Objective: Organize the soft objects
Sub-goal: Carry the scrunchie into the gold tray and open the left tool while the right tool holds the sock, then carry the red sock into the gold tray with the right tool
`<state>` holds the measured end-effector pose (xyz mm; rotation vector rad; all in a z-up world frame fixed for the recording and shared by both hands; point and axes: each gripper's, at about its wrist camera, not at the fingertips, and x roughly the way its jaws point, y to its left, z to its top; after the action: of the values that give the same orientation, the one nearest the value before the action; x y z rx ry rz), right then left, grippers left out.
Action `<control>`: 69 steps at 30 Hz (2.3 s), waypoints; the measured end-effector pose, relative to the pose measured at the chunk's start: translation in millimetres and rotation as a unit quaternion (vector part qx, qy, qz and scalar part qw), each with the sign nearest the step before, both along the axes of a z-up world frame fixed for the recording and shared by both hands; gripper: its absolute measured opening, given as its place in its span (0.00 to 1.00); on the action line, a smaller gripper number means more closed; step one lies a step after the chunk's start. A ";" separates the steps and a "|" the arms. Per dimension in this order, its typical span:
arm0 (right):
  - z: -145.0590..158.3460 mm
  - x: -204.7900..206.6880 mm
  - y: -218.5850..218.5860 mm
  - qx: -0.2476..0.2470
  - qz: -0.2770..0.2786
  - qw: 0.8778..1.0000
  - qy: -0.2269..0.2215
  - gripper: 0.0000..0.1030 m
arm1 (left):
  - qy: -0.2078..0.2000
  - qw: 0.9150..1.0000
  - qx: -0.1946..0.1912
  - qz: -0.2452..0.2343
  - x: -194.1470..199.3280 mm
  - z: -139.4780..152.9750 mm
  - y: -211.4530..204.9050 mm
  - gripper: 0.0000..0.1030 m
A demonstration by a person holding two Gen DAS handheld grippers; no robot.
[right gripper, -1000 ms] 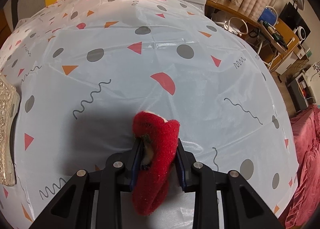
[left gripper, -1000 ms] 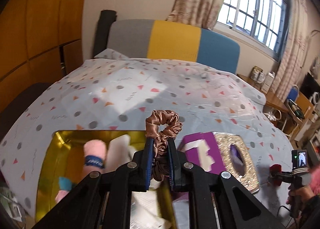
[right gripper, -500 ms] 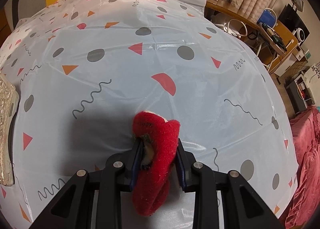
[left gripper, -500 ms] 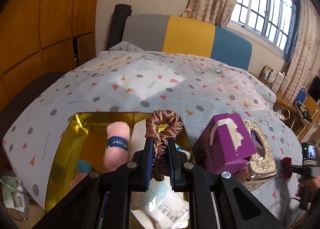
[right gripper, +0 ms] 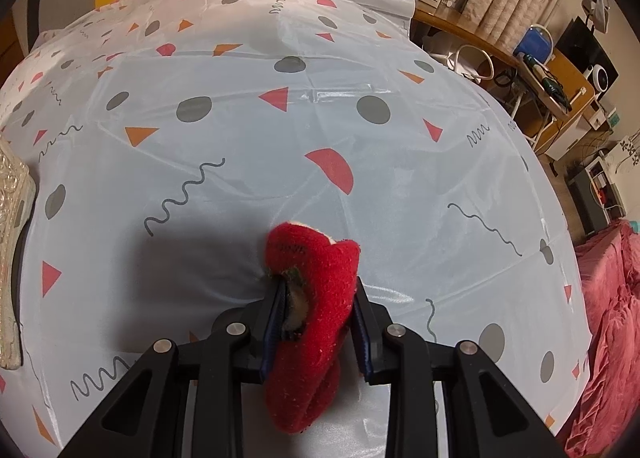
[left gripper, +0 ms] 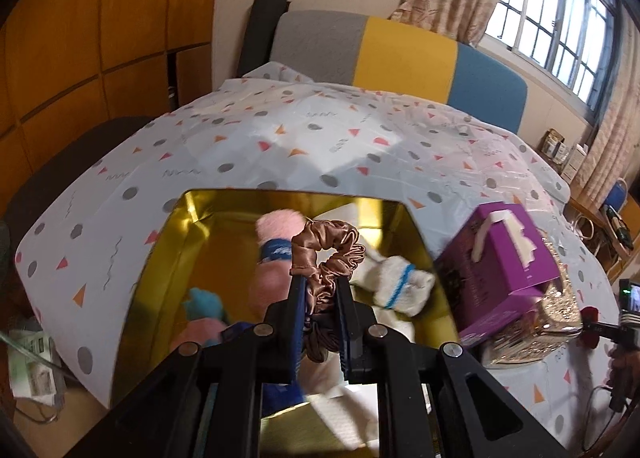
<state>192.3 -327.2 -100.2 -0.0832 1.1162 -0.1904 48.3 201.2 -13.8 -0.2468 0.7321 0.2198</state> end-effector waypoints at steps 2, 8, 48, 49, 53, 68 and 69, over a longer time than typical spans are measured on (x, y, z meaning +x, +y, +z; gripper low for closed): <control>-0.1 -0.4 1.0 -0.002 0.001 1.000 0.000 0.30 | 0.000 1.000 -0.016 0.016 -6.9 -2.3 17.8 0.14; 0.5 -1.4 3.8 -0.008 0.003 1.000 0.000 0.30 | -0.007 0.995 -0.036 0.089 -35.9 -0.7 79.6 0.14; 1.5 0.2 6.9 -0.002 0.014 1.000 0.008 0.29 | 0.028 0.999 -0.008 0.034 -9.9 -16.7 39.0 0.53; 2.0 0.8 4.4 0.008 0.010 1.000 0.009 0.28 | 0.028 0.999 -0.008 0.028 -11.7 -16.3 35.4 0.54; 9.5 3.3 -6.8 0.064 -0.013 0.998 0.006 0.24 | 0.020 1.000 0.005 0.008 -14.7 -9.8 19.6 0.54; 92.2 30.9 71.6 0.129 0.047 0.987 -0.078 0.24 | 0.011 0.999 0.018 -0.027 -27.5 -2.8 -4.2 0.59; 97.8 34.6 81.9 0.131 0.055 0.986 -0.083 0.24 | 0.010 0.999 0.019 -0.025 -29.4 -2.3 -3.6 0.60</control>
<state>226.8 -245.3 -2.4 0.1041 0.9583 0.0477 18.9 197.5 -16.0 -0.1908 0.7529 0.1884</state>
